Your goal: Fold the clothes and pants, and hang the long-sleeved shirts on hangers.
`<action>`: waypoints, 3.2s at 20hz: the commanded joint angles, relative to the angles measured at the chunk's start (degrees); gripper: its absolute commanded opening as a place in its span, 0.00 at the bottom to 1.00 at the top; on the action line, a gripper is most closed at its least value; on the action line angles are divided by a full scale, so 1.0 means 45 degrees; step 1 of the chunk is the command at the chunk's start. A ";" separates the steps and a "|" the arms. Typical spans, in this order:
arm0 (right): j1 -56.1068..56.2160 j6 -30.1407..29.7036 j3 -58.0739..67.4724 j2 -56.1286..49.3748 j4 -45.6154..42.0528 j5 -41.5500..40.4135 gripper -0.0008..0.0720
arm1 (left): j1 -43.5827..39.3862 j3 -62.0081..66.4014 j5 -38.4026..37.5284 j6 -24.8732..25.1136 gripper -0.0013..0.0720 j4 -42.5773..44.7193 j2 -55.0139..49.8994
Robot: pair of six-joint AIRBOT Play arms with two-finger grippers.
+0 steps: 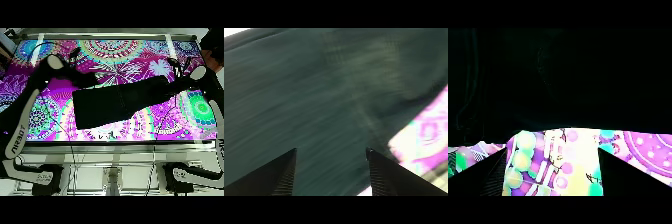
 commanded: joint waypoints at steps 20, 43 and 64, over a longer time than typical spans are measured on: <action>0.1744 -0.1098 -0.0767 -0.0529 0.1209 0.0243 0.88 | 0.4741 -0.5863 0.0034 0.2016 0.82 -0.0976 0.0015; 0.1744 -0.1069 -0.0083 -0.0520 0.0699 0.0782 0.87 | 0.5221 -0.4843 -0.1054 0.1729 0.06 -0.1617 0.1214; 0.1744 -0.1073 -0.0087 -0.0529 0.0010 0.0665 0.87 | 0.1496 0.4930 -0.5484 -0.5003 0.06 0.1073 -0.0840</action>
